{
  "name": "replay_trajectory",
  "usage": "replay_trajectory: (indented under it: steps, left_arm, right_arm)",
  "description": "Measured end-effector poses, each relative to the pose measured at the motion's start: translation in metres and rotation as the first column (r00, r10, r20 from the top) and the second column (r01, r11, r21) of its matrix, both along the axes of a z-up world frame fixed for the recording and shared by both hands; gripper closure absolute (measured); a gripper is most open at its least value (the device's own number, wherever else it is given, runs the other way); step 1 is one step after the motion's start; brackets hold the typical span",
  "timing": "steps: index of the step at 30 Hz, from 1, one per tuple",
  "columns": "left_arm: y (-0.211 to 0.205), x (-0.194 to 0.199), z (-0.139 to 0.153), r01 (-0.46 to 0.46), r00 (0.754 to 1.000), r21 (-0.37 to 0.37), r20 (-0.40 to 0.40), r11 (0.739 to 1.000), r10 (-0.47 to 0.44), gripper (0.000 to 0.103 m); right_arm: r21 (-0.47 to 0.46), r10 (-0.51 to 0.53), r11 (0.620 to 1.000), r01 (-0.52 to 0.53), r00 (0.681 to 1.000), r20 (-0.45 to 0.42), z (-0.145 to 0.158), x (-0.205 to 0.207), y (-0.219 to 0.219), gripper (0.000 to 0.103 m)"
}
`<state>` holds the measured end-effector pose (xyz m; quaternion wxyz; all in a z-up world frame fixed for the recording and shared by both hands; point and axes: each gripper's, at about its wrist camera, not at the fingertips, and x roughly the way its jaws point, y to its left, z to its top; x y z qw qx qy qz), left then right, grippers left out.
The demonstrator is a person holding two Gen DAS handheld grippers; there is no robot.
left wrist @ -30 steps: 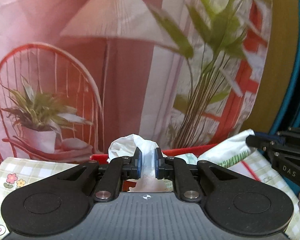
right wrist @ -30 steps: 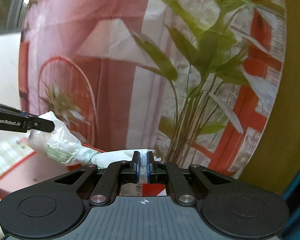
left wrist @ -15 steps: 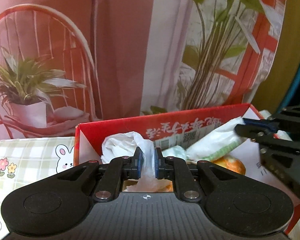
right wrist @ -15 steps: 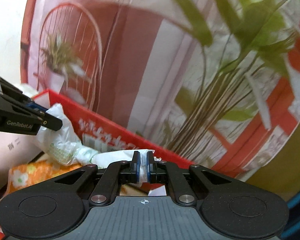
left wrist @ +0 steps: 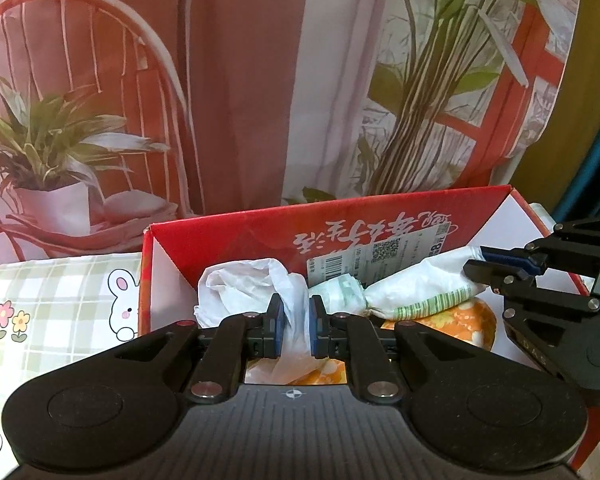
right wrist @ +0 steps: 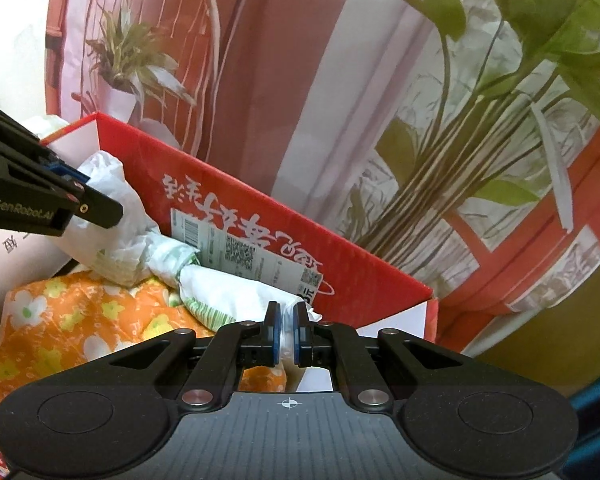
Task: Organize soft objects
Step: 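Lower the white bundle into the box and open the left gripper, then move the left gripper down to the clear bag of black fabric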
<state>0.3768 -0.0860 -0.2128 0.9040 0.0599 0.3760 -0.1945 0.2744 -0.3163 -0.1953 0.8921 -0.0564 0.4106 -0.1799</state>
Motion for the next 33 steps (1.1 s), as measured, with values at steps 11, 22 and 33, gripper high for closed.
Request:
replay_trajectory:
  steps: [11,22,33]
  left_arm:
    - [0.012,-0.011,0.019,0.003,1.000,-0.057,0.022,0.998,-0.001,0.040]
    - [0.031,-0.071,0.053,0.031,0.994,-0.032,0.102,0.999,-0.027,0.005]
    - [0.066,-0.148,0.057,0.002,0.996,-0.027,0.086,1.000,0.001,0.000]
  right_arm:
    - [0.077,-0.038,0.996,0.034,0.998,0.059,0.024,-0.012,-0.011,0.057]
    - [0.182,-0.075,0.982,0.045,0.984,0.162,0.065,-0.057,-0.001,0.011]
    - [0.222,-0.096,0.975,0.033,0.954,0.282,0.090,-0.127,0.041,0.000]
